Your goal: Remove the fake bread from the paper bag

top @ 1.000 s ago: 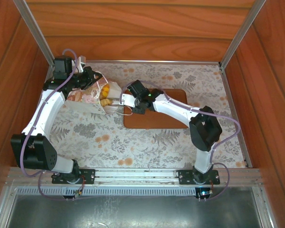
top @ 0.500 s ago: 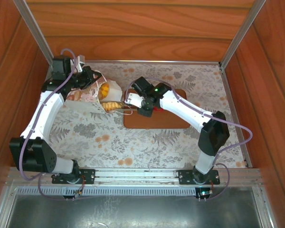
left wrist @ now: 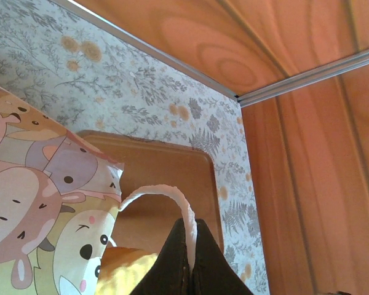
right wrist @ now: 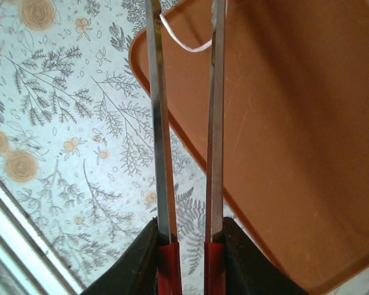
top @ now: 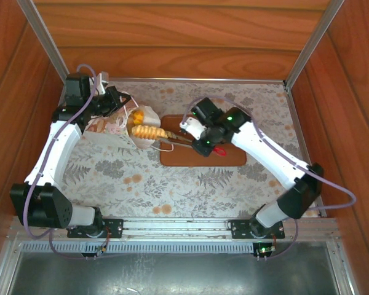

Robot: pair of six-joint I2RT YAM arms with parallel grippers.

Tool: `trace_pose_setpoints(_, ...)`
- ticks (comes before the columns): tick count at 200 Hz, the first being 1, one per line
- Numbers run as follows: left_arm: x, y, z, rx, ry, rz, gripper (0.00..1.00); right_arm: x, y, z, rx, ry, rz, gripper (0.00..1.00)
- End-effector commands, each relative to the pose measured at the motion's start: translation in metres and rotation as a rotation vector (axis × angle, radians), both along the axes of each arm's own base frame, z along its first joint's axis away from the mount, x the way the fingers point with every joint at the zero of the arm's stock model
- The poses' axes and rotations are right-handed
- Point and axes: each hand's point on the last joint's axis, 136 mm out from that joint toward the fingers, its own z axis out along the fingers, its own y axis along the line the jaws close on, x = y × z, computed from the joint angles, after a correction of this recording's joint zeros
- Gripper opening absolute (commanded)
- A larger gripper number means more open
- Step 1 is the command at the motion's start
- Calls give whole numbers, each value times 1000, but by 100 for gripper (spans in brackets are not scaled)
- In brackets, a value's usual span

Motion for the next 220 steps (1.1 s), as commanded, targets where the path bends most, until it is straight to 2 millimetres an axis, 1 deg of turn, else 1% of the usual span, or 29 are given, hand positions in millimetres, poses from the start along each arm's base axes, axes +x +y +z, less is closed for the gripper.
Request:
trace_pose_setpoints(1, -7, -3, 10, -6, -36, -21, 0, -17, -10, 2, 67, 110, -118, 27)
trace_pose_setpoints(24, -7, -2, 8, -4, -34, -16, 0, -24, -35, 2, 91, 160, -250, 27)
trace_pose_setpoints(52, -6, -2, 9, -2, -35, -15, 0, -38, -68, 0, 159, 321, -471, 27)
trace_pose_setpoints(65, -6, -2, 8, 0, -36, -12, 0, -42, -81, -6, 186, 374, -568, 28)
trace_pose_setpoints(79, -7, -1, 6, 4, -34, -10, 0, -45, -89, -15, 211, 428, -635, 28)
trace_pose_setpoints(108, -7, -2, 7, 2, -35, -13, 0, -48, -95, -29, 228, 547, -714, 30)
trace_pose_setpoints(119, -7, -2, 8, 2, -38, -14, 0, -45, -98, -32, 225, 557, -736, 31)
trace_pose_setpoints(148, -8, -2, 7, 0, -35, -15, 0, -39, -119, -48, 166, 567, -826, 32)
trace_pose_setpoints(160, -8, -2, 7, 0, -35, -16, 0, -37, -124, -50, 151, 567, -842, 33)
trace_pose_setpoints(168, -8, -2, 7, 0, -36, -15, 0, -35, -127, -52, 141, 562, -851, 36)
trace_pose_setpoints(174, -8, -2, 7, 0, -36, -14, 0, -34, -130, -53, 130, 551, -860, 42)
trace_pose_setpoints(179, -8, -2, 7, -2, -35, -16, 0, -32, -132, -52, 122, 539, -867, 44)
trace_pose_setpoints(195, -9, -3, 4, -8, -26, -20, 0, -28, -135, -49, 118, 506, -861, 44)
trace_pose_setpoints(220, -11, -4, 0, -10, -15, -26, 0, -18, -143, -36, 97, 419, -837, 48)
